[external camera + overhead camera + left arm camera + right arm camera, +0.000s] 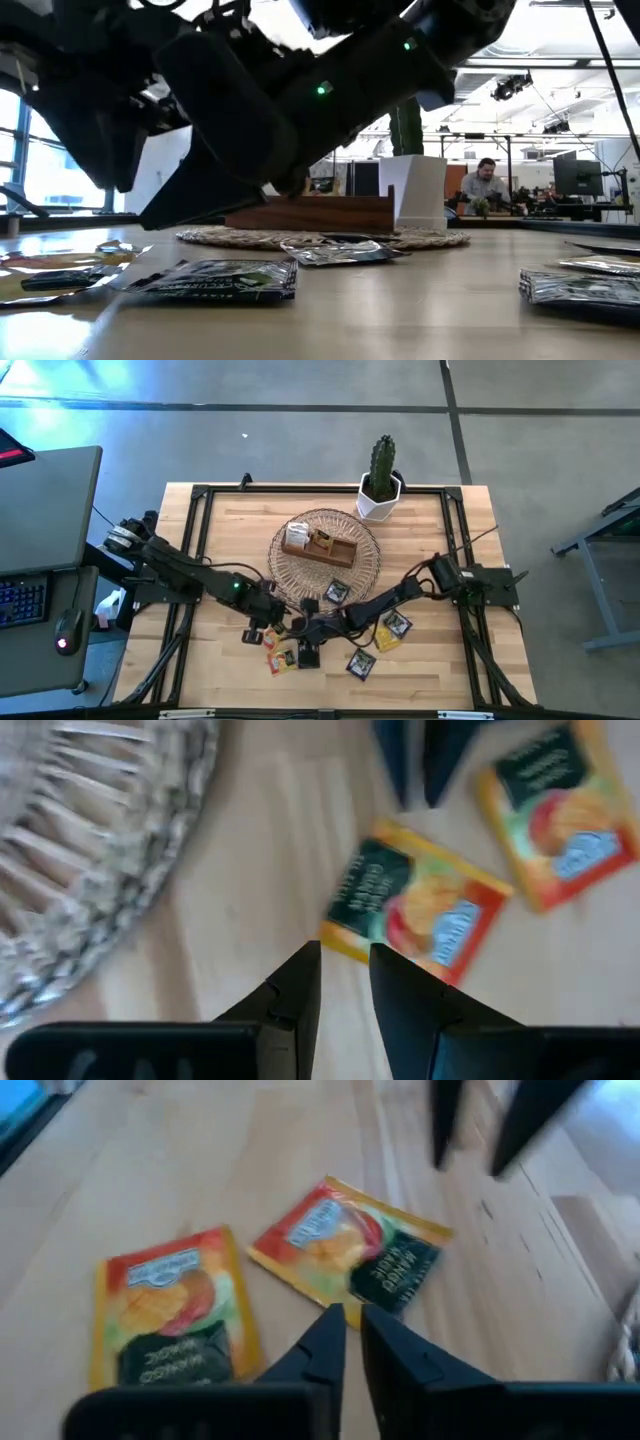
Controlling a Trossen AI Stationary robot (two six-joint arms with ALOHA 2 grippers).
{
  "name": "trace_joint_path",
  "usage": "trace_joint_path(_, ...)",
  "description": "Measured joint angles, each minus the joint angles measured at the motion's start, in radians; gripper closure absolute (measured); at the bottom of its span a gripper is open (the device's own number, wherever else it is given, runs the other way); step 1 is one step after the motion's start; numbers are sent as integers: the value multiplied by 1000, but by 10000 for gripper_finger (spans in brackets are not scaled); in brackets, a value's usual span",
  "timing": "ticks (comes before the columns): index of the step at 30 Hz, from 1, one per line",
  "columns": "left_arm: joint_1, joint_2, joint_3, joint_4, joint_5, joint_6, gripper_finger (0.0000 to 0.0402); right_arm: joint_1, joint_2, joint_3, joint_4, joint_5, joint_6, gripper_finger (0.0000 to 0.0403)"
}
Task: Pick & Place Tea
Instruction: Put the yellow tea pack into the middle section of the wooden organizer
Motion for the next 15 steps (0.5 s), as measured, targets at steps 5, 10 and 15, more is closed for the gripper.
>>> trace_joint_path(5,-17,49,1,14,62,-18,314,-18,0,1,-18,-45,128,314)
trace_joint_path(10,-60,99,1,7,54,-40,314,-28,-1,0,-22,-35,254,283)
trace_joint_path(15,-94,101,1,5,-9,-104,314,-47,4,1,-12,-43,319,272)
